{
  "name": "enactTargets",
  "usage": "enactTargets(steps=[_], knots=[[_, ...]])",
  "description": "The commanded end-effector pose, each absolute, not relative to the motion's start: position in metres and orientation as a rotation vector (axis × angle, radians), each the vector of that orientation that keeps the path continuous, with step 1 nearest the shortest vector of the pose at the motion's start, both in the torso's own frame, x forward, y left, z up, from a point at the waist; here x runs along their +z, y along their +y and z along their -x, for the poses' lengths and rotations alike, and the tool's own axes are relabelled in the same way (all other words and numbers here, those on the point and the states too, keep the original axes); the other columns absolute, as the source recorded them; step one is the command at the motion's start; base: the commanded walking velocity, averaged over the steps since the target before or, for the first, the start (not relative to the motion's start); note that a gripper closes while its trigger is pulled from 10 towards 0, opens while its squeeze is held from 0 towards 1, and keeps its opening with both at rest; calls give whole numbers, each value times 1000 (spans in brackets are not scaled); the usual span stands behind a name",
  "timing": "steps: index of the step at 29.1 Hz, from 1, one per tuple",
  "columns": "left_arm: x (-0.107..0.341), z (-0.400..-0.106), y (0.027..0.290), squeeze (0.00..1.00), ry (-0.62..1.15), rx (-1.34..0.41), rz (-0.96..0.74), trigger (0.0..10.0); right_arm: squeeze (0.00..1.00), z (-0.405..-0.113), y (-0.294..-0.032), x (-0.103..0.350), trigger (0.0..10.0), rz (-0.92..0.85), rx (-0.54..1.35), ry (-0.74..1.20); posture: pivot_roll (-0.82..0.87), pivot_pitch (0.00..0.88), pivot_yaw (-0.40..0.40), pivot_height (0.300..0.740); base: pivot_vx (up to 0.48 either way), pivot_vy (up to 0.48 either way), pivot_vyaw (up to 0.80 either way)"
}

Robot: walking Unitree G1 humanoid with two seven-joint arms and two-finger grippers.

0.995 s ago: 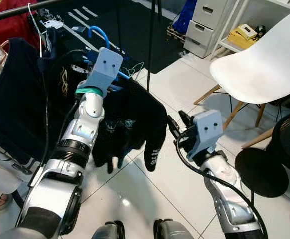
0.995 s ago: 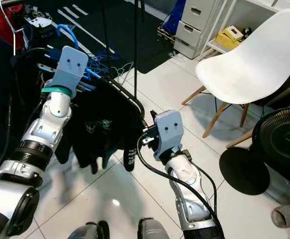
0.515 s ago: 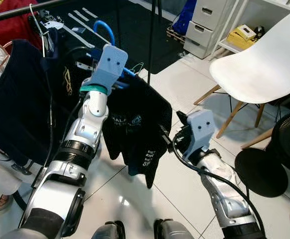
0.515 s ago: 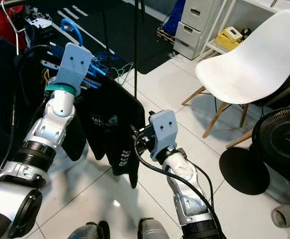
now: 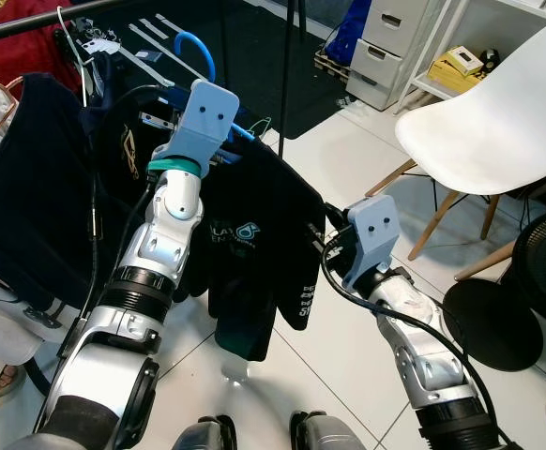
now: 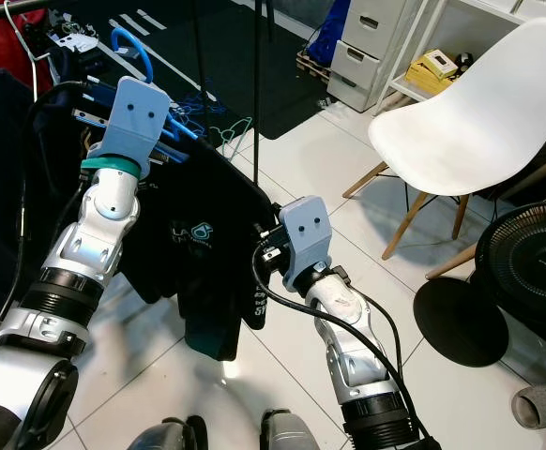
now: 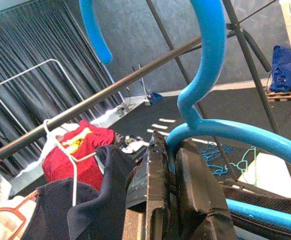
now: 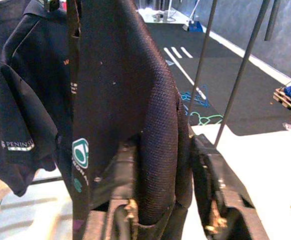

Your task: Hang hanger

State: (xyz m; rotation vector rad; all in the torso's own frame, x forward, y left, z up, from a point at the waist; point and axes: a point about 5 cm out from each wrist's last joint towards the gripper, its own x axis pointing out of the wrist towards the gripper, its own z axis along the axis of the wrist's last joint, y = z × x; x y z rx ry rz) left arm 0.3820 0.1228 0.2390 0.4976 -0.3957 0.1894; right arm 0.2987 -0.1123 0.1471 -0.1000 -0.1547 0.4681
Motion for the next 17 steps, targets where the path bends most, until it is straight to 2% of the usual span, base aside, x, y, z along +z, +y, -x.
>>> enactTargets(steps=[1, 17], knots=[[239, -381, 123, 0, -401, 189, -491, 10000, 0, -299, -115, 148, 0, 100, 455, -162, -152, 59, 40, 740, 0, 0, 0], [234, -381, 124, 0, -377, 190, -519, 10000, 0, -300, -125, 152, 0, 81, 382, -183, -159, 64, 47, 740, 0, 0, 0]])
